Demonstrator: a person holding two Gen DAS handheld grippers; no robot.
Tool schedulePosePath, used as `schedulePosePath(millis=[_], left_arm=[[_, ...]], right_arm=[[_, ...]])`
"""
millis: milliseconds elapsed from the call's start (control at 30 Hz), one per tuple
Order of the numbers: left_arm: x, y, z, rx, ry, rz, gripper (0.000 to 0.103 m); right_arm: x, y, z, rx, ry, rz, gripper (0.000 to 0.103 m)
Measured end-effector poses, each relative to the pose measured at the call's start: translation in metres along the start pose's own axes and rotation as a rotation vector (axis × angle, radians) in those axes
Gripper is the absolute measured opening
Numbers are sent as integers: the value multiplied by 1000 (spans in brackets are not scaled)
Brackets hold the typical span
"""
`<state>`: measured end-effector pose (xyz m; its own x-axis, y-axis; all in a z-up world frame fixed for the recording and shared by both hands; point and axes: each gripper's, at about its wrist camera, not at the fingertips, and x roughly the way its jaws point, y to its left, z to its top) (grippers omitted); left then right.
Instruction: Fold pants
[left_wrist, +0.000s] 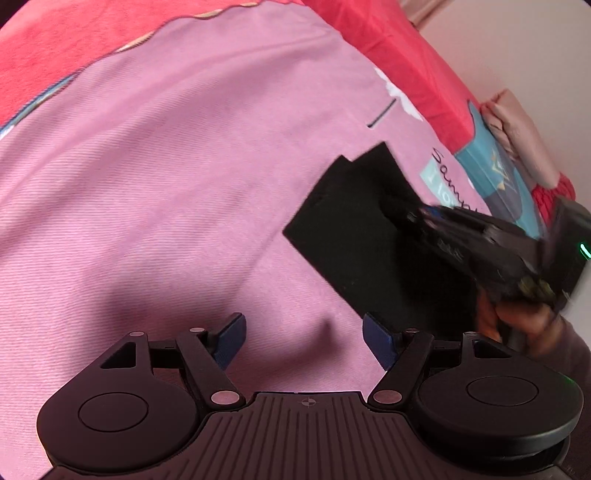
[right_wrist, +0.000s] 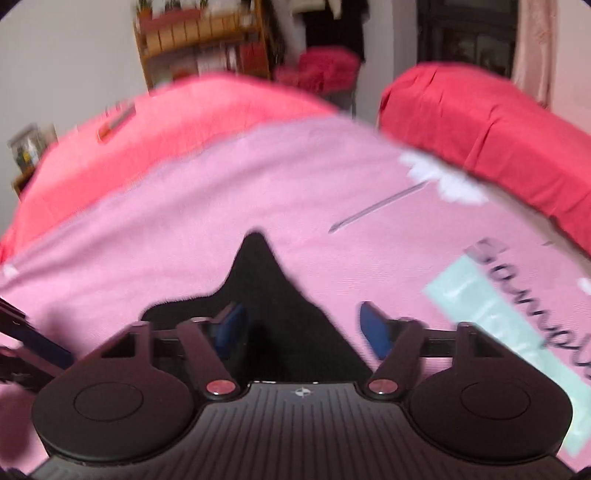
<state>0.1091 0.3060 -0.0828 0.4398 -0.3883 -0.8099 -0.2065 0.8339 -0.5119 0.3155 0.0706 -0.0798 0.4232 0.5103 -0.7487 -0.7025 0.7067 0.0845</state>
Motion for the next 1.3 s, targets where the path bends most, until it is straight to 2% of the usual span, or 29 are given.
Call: schedulePosePath(millis=[33,133,167,200,233,267,300,367,433,533,633,667,700,733,800,833,867,900,1000,1067,1133,1200,1233,1267,1300], left_arm=[[-3,1,1,0,-8,-10,103],[-10,5,3,-2,-33,-44,103],[-9,7,5,-8,-34,-49,103],[-9,8,6,-13,-37,-49,103],[-8,9,7,-17,-40,-42,103],[-7,10,7,-23,-43,-32,103],[-7,11,6,-26,-42,-30,103],[-7,10,7,-13,-36,-26,103],[-9,8,7,19,-41,-6,103],[-9,3,11,47,-50,3,103],[-3,-10,20,84,-49,-14,103],[0,-18,25,104,-51,-7,103],[2,-26,30,127,-58,-7,103],[3,-35,34,153,-66,-16,103],[8,-54,43,193,-64,-31,103],[11,-63,47,214,-62,-46,103],[15,-73,50,235,-59,-62,103],[21,-83,53,253,-53,-72,103],[51,-109,57,288,-20,-81,103],[80,-118,56,299,29,-65,103],[106,-117,51,300,55,10,103],[107,-117,46,315,35,-37,103],[106,-116,44,315,37,-31,103],[105,-116,43,322,37,-27,103],[105,-116,44,328,39,-27,103]], right_arm=[[-17,10,-3,-37,-24,18,9],[-85,23,4,-84,-109,373,9],[-87,14,8,-54,-77,463,9],[-71,3,13,15,14,536,9],[-52,-1,16,21,69,510,9],[-35,0,19,-33,83,390,9],[-18,1,23,-63,82,293,9],[8,-10,28,-23,60,200,9],[21,-21,24,40,58,207,9],[20,-13,14,-9,58,232,10],[13,-26,20,92,28,244,14],[15,-29,20,113,26,203,30],[12,-32,21,140,43,158,51],[4,-36,23,189,31,146,53],[-35,-53,11,306,-83,218,57],[-56,-59,4,360,-139,218,60],[-80,-64,-9,406,-184,185,65],[-103,-68,-23,437,-216,151,65],[-159,-66,-81,539,-267,102,63],[-177,-54,-125,617,-254,90,61],[-170,-38,-156,648,-206,88,61],[-144,-29,-175,691,-160,96,60],[-133,-29,-184,710,-144,57,56],[-127,-33,-192,748,-126,-19,45],[-131,-40,-202,797,-137,-57,22]])
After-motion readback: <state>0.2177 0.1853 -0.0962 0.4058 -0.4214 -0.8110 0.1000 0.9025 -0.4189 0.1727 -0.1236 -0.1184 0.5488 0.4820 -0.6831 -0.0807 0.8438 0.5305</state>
